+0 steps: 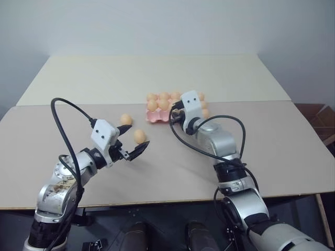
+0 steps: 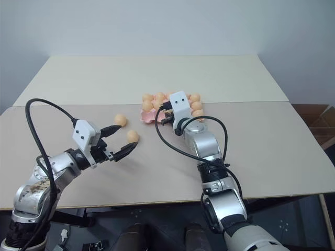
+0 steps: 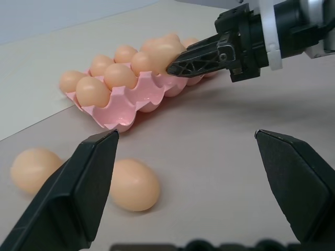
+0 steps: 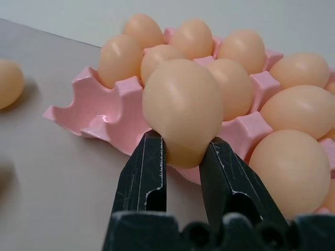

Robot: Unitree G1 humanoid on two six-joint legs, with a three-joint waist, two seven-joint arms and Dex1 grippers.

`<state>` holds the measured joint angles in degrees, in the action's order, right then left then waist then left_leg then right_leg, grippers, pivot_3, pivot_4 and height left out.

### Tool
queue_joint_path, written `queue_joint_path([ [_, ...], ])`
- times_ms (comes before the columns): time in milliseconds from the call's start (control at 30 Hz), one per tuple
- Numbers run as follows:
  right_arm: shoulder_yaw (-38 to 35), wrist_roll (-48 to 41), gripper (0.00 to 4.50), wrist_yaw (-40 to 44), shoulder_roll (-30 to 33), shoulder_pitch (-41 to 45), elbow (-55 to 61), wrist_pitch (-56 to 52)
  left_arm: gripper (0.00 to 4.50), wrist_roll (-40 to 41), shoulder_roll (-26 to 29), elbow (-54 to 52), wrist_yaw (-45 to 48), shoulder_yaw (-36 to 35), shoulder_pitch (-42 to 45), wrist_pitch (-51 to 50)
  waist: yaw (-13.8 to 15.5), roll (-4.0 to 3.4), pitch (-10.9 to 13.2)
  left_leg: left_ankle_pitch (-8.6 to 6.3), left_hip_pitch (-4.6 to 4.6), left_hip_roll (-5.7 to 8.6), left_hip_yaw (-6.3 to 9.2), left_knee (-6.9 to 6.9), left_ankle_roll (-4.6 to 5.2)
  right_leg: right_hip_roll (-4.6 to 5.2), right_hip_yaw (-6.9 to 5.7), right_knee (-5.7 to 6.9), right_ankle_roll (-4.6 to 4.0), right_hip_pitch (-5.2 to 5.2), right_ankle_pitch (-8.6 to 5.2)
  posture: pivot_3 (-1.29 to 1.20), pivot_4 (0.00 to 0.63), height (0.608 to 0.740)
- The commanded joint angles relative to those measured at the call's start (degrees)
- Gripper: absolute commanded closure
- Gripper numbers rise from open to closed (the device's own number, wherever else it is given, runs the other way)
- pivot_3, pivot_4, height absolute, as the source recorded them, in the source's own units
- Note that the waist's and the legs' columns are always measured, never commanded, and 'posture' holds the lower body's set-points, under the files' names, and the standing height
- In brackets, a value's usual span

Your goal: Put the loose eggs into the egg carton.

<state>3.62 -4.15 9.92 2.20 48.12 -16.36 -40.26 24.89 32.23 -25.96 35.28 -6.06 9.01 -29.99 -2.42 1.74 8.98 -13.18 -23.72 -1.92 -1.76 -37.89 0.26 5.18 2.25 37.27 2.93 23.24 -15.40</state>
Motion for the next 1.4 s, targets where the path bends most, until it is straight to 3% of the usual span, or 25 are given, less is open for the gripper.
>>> queue_joint_path([
  [33, -1.36, -0.2, 3.76, -0.45, 0.14, 2.25, 0.08, 1.74, 0.0, 0.14, -0.03, -1.65, -0.07, -0.5, 0.57, 1.53, -0.01, 0.0, 0.0, 0.0, 0.0, 0.0, 0.0, 0.0, 0.0, 0.0, 0.0, 0.0, 0.0, 0.0, 0.0, 0.0, 0.15, 0.74],
  [133, -1.27, -0.16, 3.76, -0.29, 0.52, 2.34, 0.42, 1.12, 0.0, 0.06, -0.17, -1.59, -0.1, -0.42, 0.59, 1.68, -0.01, 0.0, 0.0, 0.0, 0.0, -0.01, 0.0, 0.0, 0.0, 0.0, 0.0, -0.01, 0.0, 0.0, 0.0, 0.0, 0.15, 0.74],
  [167, -1.25, -0.14, 3.05, -0.31, 0.55, 2.28, 0.58, 0.94, 0.0, 0.04, -0.19, -1.58, -0.09, -0.41, 0.59, 1.73, -0.01, 0.0, 0.0, 0.0, 0.0, -0.01, 0.0, 0.0, 0.0, 0.0, 0.0, -0.01, 0.0, 0.0, 0.0, 0.0, 0.15, 0.74],
  [433, -0.14, 0.05, 0.28, 0.27, 1.13, 0.88, 4.21, -0.34, 0.0, 0.05, -0.49, -1.49, -0.08, -0.46, 0.61, 1.91, -0.01, 0.0, 0.0, 0.0, 0.0, -0.01, 0.01, 0.0, 0.0, 0.0, 0.0, 0.0, 0.0, 0.0, 0.0, 0.0, 0.15, 0.74],
  [600, 0.74, 0.26, 0.28, 1.14, 2.57, -1.79, 10.69, -0.97, 0.0, 0.51, -0.67, -2.01, -0.17, -1.13, 0.02, 1.91, 0.01, 0.0, 0.0, 0.0, -0.01, -0.01, 0.01, 0.0, 0.0, 0.0, 0.0, -0.01, 0.0, 0.0, 0.0, 0.0, 0.15, 0.74],
  [700, 1.15, -1.45, 0.28, 3.88, 4.2, -5.38, 20.58, -1.48, 0.0, 1.14, -1.26, -3.11, -1.12, -2.25, -0.86, 1.6, 0.09, 0.0, 0.0, 0.0, -0.03, 0.0, 0.02, 0.0, 0.0, 0.02, -0.01, -0.03, 0.0, 0.0, 0.0, 0.0, 0.15, 0.74],
  [933, -1.26, -10.31, 0.28, 8.63, 6.3, -20.43, 45.95, -5.83, 0.0, 2.89, -3.42, -8.78, -6.21, -5.77, -5.99, -1.47, 0.11, 0.0, 0.0, 0.0, -0.04, -0.04, 0.06, 0.0, 0.0, 0.01, -0.02, -0.03, 0.01, -0.01, 0.0, 0.0, 0.15, 0.74],
  [1033, -1.2, -12.95, 0.28, 13.26, 10.5, -28.91, 53.77, -2.98, 0.0, 4.41, -4.05, -11.58, -7.81, -6.96, -8.85, -2.52, 0.24, 0.0, 0.0, 0.0, -0.04, -0.03, 0.06, 0.0, 0.0, 0.03, -0.01, -0.03, 0.01, -0.03, 0.0, 0.0, 0.15, 0.74],
  [1267, -4.33, -18.45, 0.28, 20.22, 16.99, -43.22, 59.42, 2.04, 0.0, 2.99, -6.4, -14.91, -14.59, -5.7, -11.52, -5.54, 0.51, 0.02, 0.0, 0.0, 0.21, -0.02, 0.07, 0.0, 0.0, -0.02, -0.01, -0.1, 0.03, -0.26, 0.01, 0.0, 0.15, 0.74],
  [1400, -5.22, -20.48, 0.13, 23.06, 20.44, -47.17, 60.06, 3.53, 0.0, -0.29, -8.07, -15.37, -20.05, -3.05, -11.88, -8.06, 0.5, 0.05, 0.02, -0.01, 0.46, -0.01, 0.06, 0.0, 0.0, -0.04, -0.01, -0.19, 0.04, -0.56, -0.01, 0.0, 0.15, 0.74],
])
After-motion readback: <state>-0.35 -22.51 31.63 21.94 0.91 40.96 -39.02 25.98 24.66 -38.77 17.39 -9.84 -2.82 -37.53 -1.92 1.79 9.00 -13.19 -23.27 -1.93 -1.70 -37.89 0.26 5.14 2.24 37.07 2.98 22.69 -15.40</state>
